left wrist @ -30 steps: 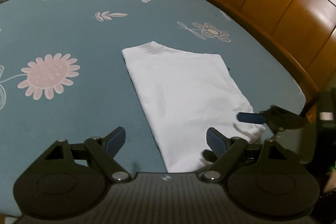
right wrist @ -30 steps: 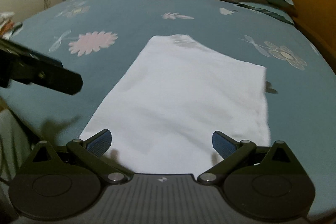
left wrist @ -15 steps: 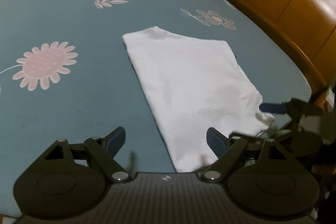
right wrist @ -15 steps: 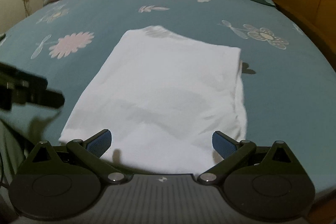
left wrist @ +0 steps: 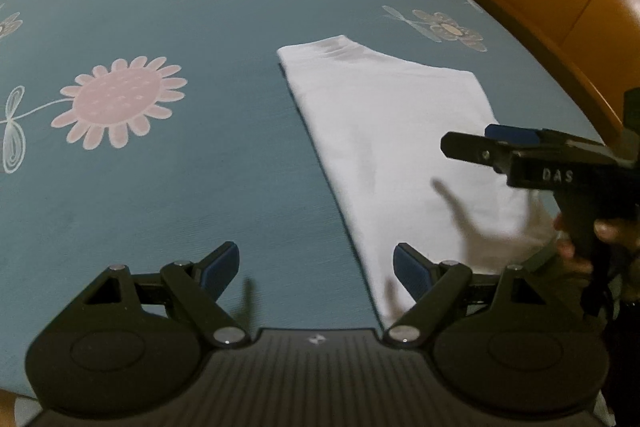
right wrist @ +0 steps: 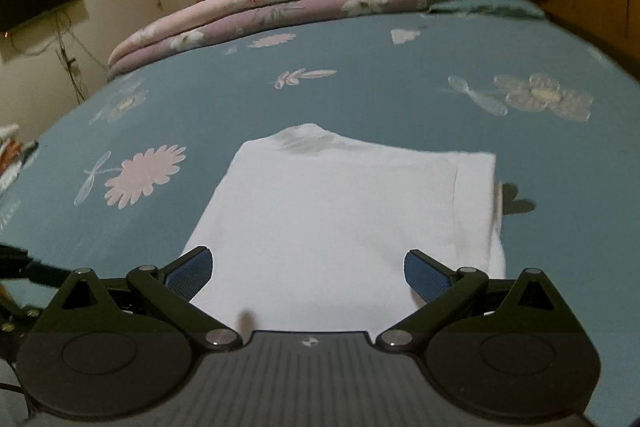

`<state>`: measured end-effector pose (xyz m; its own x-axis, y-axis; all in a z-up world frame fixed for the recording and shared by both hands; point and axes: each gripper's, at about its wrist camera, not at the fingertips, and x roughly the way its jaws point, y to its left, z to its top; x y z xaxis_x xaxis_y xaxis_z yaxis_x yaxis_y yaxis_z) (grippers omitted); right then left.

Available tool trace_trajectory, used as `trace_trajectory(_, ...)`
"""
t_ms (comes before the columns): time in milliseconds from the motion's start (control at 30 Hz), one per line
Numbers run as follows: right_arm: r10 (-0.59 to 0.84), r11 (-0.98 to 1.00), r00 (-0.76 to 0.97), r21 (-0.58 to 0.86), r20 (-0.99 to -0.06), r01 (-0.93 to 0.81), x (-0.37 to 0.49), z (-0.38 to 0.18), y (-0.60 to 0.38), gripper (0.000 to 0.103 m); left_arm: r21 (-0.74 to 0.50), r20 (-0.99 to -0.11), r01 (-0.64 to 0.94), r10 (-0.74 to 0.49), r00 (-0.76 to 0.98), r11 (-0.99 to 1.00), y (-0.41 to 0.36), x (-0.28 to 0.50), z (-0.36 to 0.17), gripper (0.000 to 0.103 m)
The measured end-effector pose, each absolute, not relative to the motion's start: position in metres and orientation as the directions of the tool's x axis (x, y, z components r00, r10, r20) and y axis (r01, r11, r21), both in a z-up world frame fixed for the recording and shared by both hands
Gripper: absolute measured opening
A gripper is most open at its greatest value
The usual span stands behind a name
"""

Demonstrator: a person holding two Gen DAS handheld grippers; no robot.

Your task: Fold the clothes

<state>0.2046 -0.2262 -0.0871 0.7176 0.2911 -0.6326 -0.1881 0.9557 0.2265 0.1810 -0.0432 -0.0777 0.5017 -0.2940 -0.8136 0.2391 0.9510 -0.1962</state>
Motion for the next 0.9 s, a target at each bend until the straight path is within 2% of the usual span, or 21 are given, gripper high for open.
trace_trajectory(100,0.293,0.953,0.704,0.255,-0.647,-0.162,0.215,-0.100,-0.237,0.103,-0.197,-0.815,0.237,-0.293,0.500,0.951,-0.042,0.185,-0.079,0.084)
trace_trajectory(233,0.326,0.933,0.721,0.333,-0.611,-0.139,0.214,-0.097,-0.258,0.103,-0.197,-0.819,0.236,-0.292,0.494,0.952,-0.043,0.192,-0.083,0.084)
trace_trajectory(300,0.276,0.948,0.749,0.297,-0.602,-0.111,0.212,-0.088,-0.258,0.103,-0.196,-0.822,0.233,-0.289,0.491,0.952,-0.043,0.196,-0.085,0.084)
trace_trajectory(433,0.332,0.932,0.749,0.322,-0.573,-0.168,0.220,-0.079,-0.254,0.103,-0.196,-0.822,0.235,-0.290,0.490,0.952,-0.045,0.198,-0.086,0.084)
trace_trajectory(567,0.370,0.918,0.715,0.350,-0.593,-0.185,0.234,-0.088,-0.250,0.103,-0.200,-0.821,0.242,-0.297,0.487,0.950,-0.045,0.198,-0.087,0.084)
trace_trajectory(700,0.364,0.911,0.704,0.390,-0.610,-0.134,0.240,-0.101,-0.263,0.103,-0.201,-0.822,0.245,-0.299,0.485,0.949,-0.046,0.197,-0.086,0.084)
trace_trajectory(767,0.367,0.897,0.724,0.428,-0.584,-0.110,0.235,-0.097,-0.273,0.103,-0.201,-0.820,0.250,-0.302,0.486,0.947,-0.046,0.197,-0.084,0.084)
trace_trajectory(900,0.287,0.921,0.766,0.385,-0.575,-0.056,0.219,-0.080,-0.282,0.103,-0.196,-0.814,0.262,-0.306,0.493,0.945,-0.050,0.197,-0.082,0.084)
